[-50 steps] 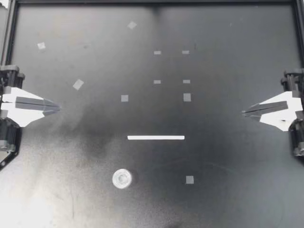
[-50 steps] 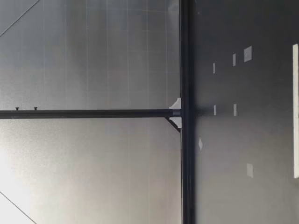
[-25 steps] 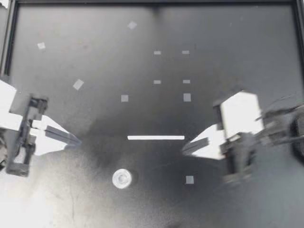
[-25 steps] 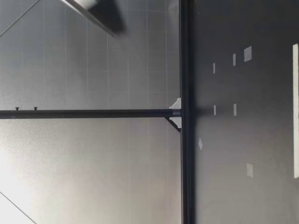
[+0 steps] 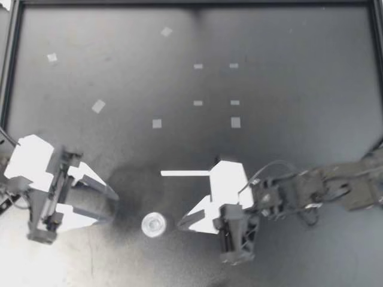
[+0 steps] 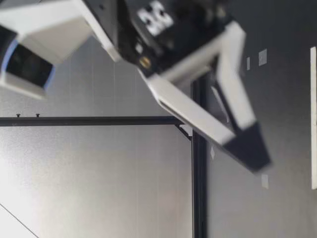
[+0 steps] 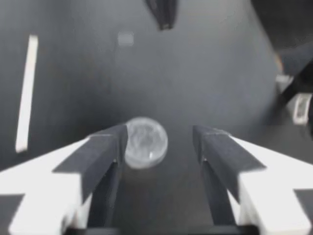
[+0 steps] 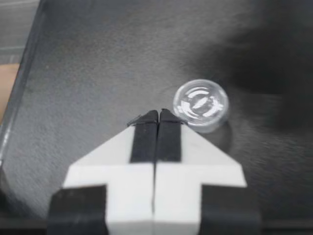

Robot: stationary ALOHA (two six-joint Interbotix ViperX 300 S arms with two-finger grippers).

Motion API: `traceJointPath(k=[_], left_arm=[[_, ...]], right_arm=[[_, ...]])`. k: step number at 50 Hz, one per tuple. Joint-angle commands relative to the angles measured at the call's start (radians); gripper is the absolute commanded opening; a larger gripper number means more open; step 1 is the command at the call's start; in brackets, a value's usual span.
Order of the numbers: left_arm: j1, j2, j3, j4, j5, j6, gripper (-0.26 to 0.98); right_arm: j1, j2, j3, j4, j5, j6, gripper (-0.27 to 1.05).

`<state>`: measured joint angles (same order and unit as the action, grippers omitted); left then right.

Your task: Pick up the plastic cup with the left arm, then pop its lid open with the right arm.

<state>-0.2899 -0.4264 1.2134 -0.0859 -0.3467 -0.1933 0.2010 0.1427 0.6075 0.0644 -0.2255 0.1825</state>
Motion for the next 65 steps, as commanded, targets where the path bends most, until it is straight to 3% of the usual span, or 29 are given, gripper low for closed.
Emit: traceJointPath(k=[1,26,65], left_arm=[[-0.006,0.057,-0.035,-0.003,-0.014,-0.002,0.51],[-0.014,0.370,-0.121,-0.003,-0.025,-0.002,0.51],[-0.015,0.499,-0.169,-0.006,-0.106,-0.002,0.56]], right_arm=[[0.009,0.012,-0.048,-0.002,-0.009,0.014,-0.10],[-0.018,0.166,-0.161,-0.002,0.021,0.046,-0.10],[-0.044,0.222,-0.189,-0.002,0.044,0.046,-0.10]])
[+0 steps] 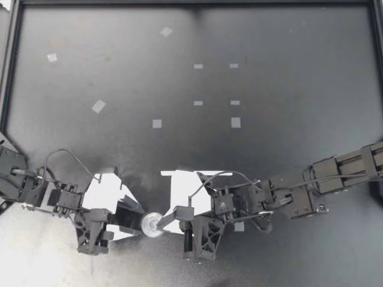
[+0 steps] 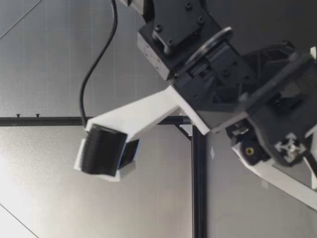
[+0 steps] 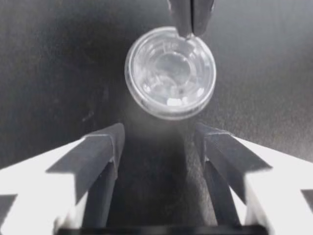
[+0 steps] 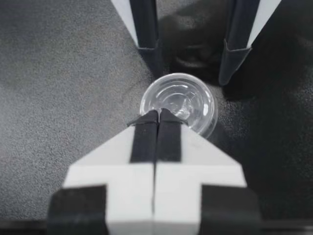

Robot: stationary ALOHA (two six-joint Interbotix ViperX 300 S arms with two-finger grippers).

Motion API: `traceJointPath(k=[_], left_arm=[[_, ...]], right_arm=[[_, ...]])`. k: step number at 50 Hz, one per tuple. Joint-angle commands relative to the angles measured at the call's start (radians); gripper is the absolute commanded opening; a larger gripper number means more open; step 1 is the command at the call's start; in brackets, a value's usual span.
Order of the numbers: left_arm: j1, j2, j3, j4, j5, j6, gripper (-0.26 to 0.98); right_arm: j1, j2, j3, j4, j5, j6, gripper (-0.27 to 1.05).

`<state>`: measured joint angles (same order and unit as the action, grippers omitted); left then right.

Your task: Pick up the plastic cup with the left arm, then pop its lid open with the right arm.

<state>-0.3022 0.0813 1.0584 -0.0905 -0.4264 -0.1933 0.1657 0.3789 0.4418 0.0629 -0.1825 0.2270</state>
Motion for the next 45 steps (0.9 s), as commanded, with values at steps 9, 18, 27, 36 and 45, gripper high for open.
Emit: traceJointPath(k=[9,18,27,36,45], left_arm=[[-0.003,-0.008,-0.015,-0.005,-0.032,-0.003,0.56],[-0.003,-0.008,-0.015,-0.006,-0.032,-0.020,0.56],[-0.006,-0.006,-0.026,-0.006,-0.020,-0.037,0.56],[-0.009,0.011,-0.066,-0.006,0.040,-0.038,0.58],[-0.011,0.048,-0.094,-0.006,0.057,-0.041,0.58]], right_arm=[[-0.015,-0.005,-0.025,0.000,0.014,0.002,-0.10],[-0.015,-0.003,-0.023,0.000,0.084,0.002,-0.10],[-0.015,-0.003,-0.028,0.000,0.086,0.000,-0.10],[-0.015,-0.002,-0.029,0.000,0.086,0.000,-0.10],[-0.015,-0.002,-0.029,0.000,0.086,0.000,-0.10]])
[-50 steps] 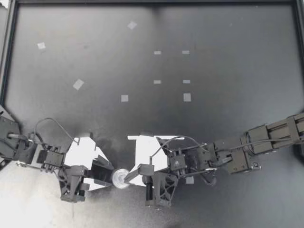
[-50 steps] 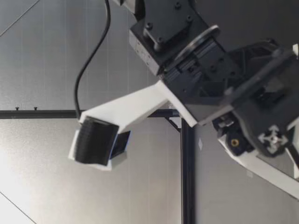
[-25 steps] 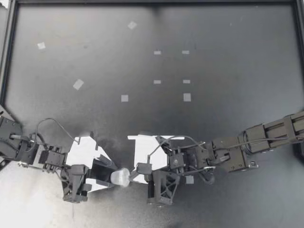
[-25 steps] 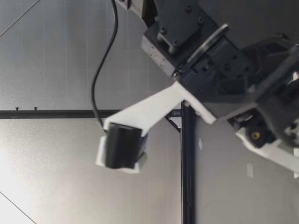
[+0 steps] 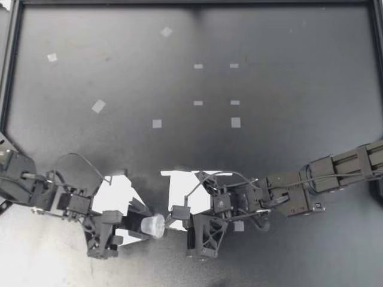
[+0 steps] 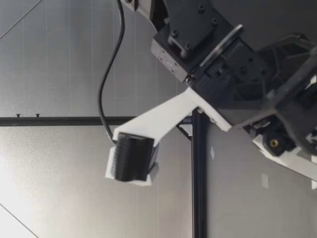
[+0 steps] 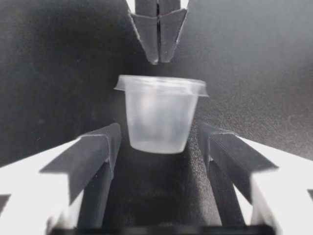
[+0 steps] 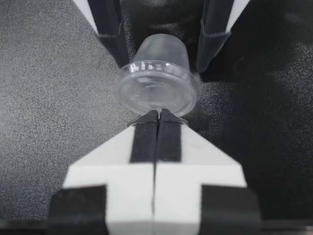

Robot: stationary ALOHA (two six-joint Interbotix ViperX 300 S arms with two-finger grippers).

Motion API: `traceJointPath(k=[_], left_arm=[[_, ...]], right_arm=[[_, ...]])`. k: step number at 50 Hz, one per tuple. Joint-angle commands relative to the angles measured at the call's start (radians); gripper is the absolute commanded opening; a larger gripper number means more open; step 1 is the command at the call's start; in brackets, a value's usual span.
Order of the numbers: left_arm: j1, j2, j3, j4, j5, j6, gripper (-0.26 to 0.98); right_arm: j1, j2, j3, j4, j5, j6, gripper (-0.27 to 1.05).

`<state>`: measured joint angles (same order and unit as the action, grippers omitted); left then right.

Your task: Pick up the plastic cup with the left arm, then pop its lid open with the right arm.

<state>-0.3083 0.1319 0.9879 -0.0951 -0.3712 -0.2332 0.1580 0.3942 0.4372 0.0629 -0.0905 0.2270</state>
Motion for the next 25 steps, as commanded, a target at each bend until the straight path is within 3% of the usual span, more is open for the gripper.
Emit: traceJointPath(k=[1,10,19,25], left_arm=[[-0.003,0.000,-0.028,-0.002,0.003,-0.002,0.58],[-0.003,0.018,-0.054,-0.002,0.026,-0.002,0.53],[-0.005,0.002,-0.052,0.000,0.051,0.006,0.29],[-0.003,-0.017,-0.054,0.000,0.074,0.009,0.24]], right_arm=[[-0.008,-0.017,-0.025,0.000,-0.006,0.000,-0.10],[-0.008,-0.020,-0.023,0.000,-0.008,0.000,-0.10],[-0.008,-0.048,-0.009,0.000,0.002,0.000,-0.10],[-0.008,-0.084,0.012,0.000,0.003,0.000,-0.10]])
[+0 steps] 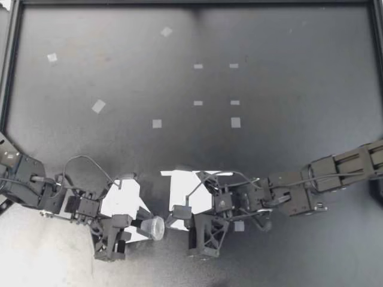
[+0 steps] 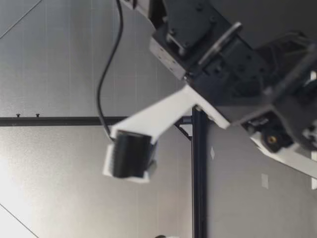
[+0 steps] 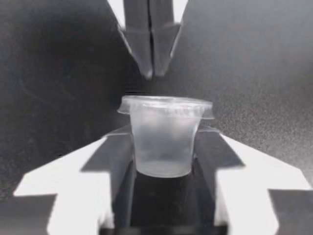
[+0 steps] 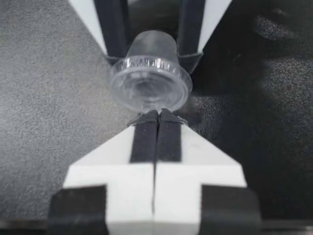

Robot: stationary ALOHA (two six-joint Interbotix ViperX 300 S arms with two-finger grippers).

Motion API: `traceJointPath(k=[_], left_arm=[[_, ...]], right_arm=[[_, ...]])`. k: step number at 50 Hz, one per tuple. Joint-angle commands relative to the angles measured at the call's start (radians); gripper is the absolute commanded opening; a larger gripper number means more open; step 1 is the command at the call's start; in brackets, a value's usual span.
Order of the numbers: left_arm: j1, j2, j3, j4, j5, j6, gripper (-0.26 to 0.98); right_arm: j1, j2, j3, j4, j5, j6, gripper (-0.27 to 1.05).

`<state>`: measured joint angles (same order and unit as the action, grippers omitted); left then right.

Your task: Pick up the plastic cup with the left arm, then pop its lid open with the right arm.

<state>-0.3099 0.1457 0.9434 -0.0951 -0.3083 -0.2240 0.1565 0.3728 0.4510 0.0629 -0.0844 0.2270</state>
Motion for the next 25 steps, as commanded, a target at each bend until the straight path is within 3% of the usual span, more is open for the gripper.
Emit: traceJointPath(k=[1,9,14,18,22,25], left_arm=[[-0.002,-0.035,-0.011,0.000,0.018,0.000,0.24],[0.025,-0.144,-0.003,-0.002,-0.008,0.021,0.23],[0.074,-0.238,0.051,-0.002,-0.176,0.066,0.22],[0.114,-0.273,0.100,-0.011,-0.367,0.103,0.22],[0.152,-0.281,0.153,-0.044,-0.584,0.163,0.21],[0.158,-0.272,0.173,-0.064,-0.676,0.196,0.21]], right_arm=[[-0.006,-0.071,0.003,0.000,-0.003,0.002,-0.10],[-0.008,-0.176,0.063,0.052,-0.011,0.058,-0.09],[-0.005,-0.249,0.129,0.067,-0.052,0.160,0.02],[-0.005,-0.291,0.196,0.067,-0.129,0.272,0.25],[-0.011,-0.325,0.265,0.069,-0.255,0.434,0.63],[-0.014,-0.336,0.307,0.069,-0.365,0.534,0.79]])
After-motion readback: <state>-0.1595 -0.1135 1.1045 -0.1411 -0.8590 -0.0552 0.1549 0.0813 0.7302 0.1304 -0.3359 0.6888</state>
